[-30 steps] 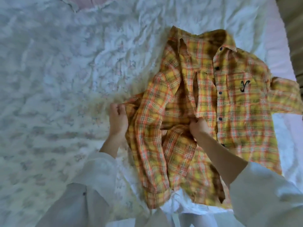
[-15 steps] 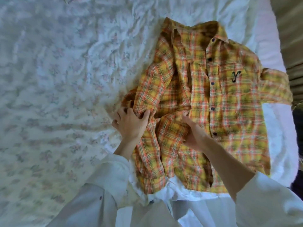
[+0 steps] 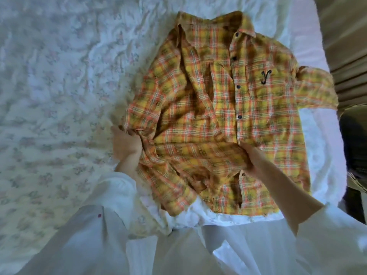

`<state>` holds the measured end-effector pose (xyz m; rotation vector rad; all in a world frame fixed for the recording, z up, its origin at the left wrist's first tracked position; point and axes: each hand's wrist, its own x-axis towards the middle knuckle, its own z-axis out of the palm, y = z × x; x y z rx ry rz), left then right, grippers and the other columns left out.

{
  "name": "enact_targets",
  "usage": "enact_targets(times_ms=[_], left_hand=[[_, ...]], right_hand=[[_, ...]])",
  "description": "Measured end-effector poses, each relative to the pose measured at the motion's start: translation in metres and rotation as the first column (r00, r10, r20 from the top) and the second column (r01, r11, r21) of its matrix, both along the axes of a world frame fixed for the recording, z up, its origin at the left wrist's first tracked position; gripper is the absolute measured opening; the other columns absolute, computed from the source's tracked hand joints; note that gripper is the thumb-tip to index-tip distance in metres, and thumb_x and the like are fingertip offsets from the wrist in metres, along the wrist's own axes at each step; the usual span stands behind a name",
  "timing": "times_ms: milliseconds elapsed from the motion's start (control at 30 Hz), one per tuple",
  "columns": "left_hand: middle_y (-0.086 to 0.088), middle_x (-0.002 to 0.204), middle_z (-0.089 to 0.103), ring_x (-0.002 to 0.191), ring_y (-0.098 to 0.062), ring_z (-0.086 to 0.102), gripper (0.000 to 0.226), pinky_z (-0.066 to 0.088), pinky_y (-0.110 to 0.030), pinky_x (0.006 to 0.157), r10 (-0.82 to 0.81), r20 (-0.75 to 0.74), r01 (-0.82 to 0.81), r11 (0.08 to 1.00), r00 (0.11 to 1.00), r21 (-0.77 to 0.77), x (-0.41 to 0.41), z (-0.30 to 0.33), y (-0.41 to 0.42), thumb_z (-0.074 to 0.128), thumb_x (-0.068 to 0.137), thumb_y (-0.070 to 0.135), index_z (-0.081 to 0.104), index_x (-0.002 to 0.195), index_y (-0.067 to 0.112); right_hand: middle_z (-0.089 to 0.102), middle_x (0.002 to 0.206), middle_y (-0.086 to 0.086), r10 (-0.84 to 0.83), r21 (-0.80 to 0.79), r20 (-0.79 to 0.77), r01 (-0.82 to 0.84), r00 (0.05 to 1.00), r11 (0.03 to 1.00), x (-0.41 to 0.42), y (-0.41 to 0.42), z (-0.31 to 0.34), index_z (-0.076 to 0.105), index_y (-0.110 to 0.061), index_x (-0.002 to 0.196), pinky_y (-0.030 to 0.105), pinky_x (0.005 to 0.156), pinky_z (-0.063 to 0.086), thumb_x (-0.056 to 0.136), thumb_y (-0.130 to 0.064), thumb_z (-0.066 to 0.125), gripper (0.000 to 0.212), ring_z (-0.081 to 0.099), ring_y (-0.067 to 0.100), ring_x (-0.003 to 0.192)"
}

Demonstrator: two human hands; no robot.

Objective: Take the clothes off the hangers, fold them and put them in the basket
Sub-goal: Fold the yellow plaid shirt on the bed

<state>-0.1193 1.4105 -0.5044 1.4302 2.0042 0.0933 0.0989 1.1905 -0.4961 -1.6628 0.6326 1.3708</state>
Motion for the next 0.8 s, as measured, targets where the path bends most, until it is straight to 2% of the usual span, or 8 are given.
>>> enact_targets(times_ms=[133, 200, 300, 400, 500, 567, 700, 800], left_hand=[[-0.017, 0.14, 0.037, 0.13, -0.037, 0.035, 0.052, 0.029, -0.053, 0.103, -0.251, -0.166, 0.277, 0.949, 0.954, 0.154, 0.005, -0.006, -0.028, 0.047, 0.091, 0.016, 0.031, 0.141, 0.013], [-0.016, 0.131, 0.047, 0.125, -0.034, 0.041, 0.043, 0.03, -0.049, 0.103, -0.444, -0.23, 0.499, 0.798, 0.866, 0.337, 0.006, -0.004, -0.053, 0.05, 0.086, 0.014, 0.047, 0.129, 0.011], [-0.011, 0.091, 0.061, 0.079, -0.019, 0.06, 0.022, 0.048, -0.021, 0.067, -0.743, 0.001, 0.645, 0.583, 0.67, 0.494, 0.004, 0.005, -0.097, 0.045, 0.087, 0.019, 0.053, 0.105, 0.008], [0.005, 0.059, 0.053, 0.046, -0.008, 0.049, 0.026, 0.032, -0.016, 0.039, -0.844, 0.103, 0.762, 0.522, 0.526, 0.383, -0.005, 0.003, -0.136, 0.039, 0.09, 0.037, 0.049, 0.089, 0.013], [-0.008, 0.103, 0.059, 0.106, -0.028, 0.054, 0.05, 0.048, -0.041, 0.082, -0.809, -0.097, 0.814, 0.579, 0.58, 0.04, -0.022, -0.02, -0.156, 0.036, 0.085, 0.052, 0.055, 0.105, 0.01], [-0.011, 0.138, 0.036, 0.135, -0.037, 0.024, 0.065, 0.02, -0.063, 0.107, -0.72, -0.234, 0.697, 0.692, 0.653, -0.186, -0.03, -0.028, -0.155, 0.045, 0.084, 0.058, 0.039, 0.134, 0.016], [-0.015, 0.156, -0.002, 0.143, -0.037, -0.01, 0.087, 0.004, -0.071, 0.107, -0.606, -0.298, 0.532, 0.793, 0.737, -0.296, -0.033, -0.026, -0.155, 0.052, 0.078, 0.067, 0.017, 0.145, 0.022], [-0.018, 0.153, 0.014, 0.143, -0.039, 0.003, 0.091, 0.005, -0.067, 0.107, -0.67, -0.361, 0.652, 0.734, 0.649, -0.189, -0.016, -0.031, -0.17, 0.056, 0.072, 0.07, 0.03, 0.14, 0.015]], right_hand=[[0.069, 0.082, 0.007, 0.168, 0.234, -0.071, -0.147, 0.983, 0.961, -0.007, -0.018, 0.0, 0.061, -0.006, 0.11, 0.029, 0.064, 0.052, 0.096, -0.036, 0.046, 0.036, 0.065, 0.018, 0.069], [0.064, 0.084, 0.006, 0.315, 0.319, -0.108, -0.267, 0.943, 0.909, -0.02, -0.022, 0.002, 0.061, -0.007, 0.104, 0.029, 0.073, 0.047, 0.096, -0.027, 0.047, 0.025, 0.06, 0.017, 0.073], [0.06, 0.078, 0.004, 0.427, 0.327, -0.101, -0.376, 0.898, 0.867, -0.034, -0.028, 0.003, 0.056, -0.007, 0.094, 0.03, 0.071, 0.052, 0.096, -0.011, 0.044, 0.013, 0.061, 0.015, 0.069], [0.067, 0.083, 0.007, 0.214, 0.233, 0.017, -0.212, 0.977, 0.949, -0.034, -0.033, 0.006, 0.056, -0.006, 0.108, 0.037, 0.064, 0.056, 0.098, -0.014, 0.043, 0.018, 0.066, 0.021, 0.071], [0.068, 0.086, 0.01, 0.026, 0.178, 0.022, -0.029, 0.999, 0.984, -0.016, -0.041, 0.013, 0.056, -0.011, 0.104, 0.034, 0.057, 0.056, 0.099, -0.029, 0.043, 0.023, 0.068, 0.023, 0.071], [0.069, 0.074, 0.007, -0.009, 0.141, 0.02, 0.006, 1.0, 0.99, -0.004, -0.044, 0.019, 0.058, -0.011, 0.095, 0.033, 0.053, 0.056, 0.099, -0.034, 0.043, 0.028, 0.069, 0.02, 0.059], [0.065, 0.084, 0.007, -0.044, -0.021, 0.209, 0.049, 0.977, 0.999, 0.004, -0.055, 0.013, 0.062, -0.008, 0.099, 0.034, 0.058, 0.057, 0.092, -0.032, 0.056, 0.026, 0.065, 0.022, 0.069], [0.063, 0.083, 0.006, 0.098, 0.008, 0.146, -0.101, 0.984, 0.995, -0.005, -0.077, 0.0, 0.062, -0.009, 0.101, 0.027, 0.049, 0.051, 0.088, -0.042, 0.058, 0.036, 0.063, 0.018, 0.064]])
